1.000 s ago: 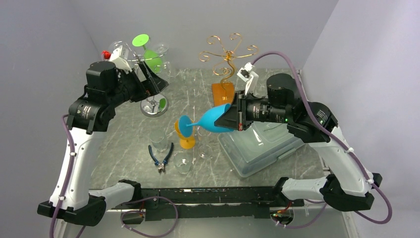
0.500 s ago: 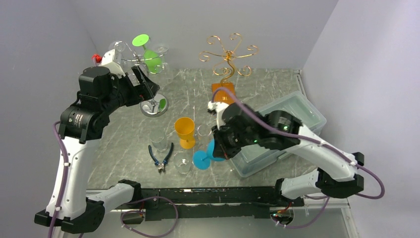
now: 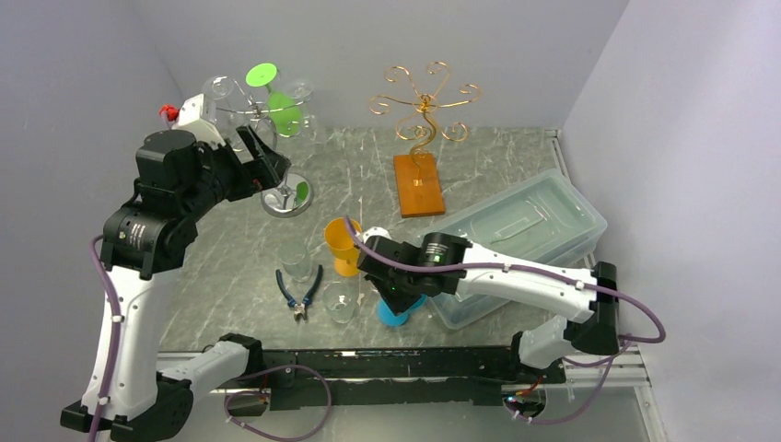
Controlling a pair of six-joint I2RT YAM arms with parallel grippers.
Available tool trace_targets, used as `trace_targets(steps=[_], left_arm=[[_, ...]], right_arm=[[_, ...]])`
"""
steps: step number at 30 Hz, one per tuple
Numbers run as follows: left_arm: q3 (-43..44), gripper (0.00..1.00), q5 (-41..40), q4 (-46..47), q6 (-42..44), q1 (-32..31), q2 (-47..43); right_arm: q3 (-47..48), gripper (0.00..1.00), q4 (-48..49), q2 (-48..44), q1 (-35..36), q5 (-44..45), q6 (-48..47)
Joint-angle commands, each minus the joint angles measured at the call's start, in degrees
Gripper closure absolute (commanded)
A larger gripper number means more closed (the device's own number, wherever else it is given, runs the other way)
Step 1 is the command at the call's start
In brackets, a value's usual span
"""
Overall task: Take the wine glass off the wine glass rack
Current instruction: Place the wine glass at the center of the board.
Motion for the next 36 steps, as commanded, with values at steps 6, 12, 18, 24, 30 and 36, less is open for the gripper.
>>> trace_targets(steps=[6, 12, 18, 24, 30, 36], left_arm=[[-0.96, 0.0, -1.14, 1.17, 0.86, -0.04, -1.49], [-1.47, 0.01, -1.39, 1.18, 0.93, -0.04, -1.63], [-2.41, 0.01, -1.26, 1.63, 0.84, -0.03, -1.48], [-2.4, 0.01, -0.87, 2.0, 0.75, -0.04, -0.74], [-0.68, 0.01, -0.38, 2.21, 1.01, -0.04, 0.57], [3.47, 0.01, -1.88, 2.4, 1.99, -0.04, 2.86]], right_arm=[[0.01, 1.0, 6.22, 4.71, 2.17, 3.3, -0.03], [0.53, 0.96, 5.02, 7.16, 3.2, 4.02, -0.3], [1.68, 0.75, 4.2, 6.51, 3.56, 5.18, -0.21], [3.98, 0.6, 3.38, 4.81, 3.74, 6.04, -0.15], [7.25, 0.46, 1.86, 2.23, 3.88, 6.65, -0.43], [10.56, 0.28, 0.94, -0.82, 3.84, 7.67, -1.56]])
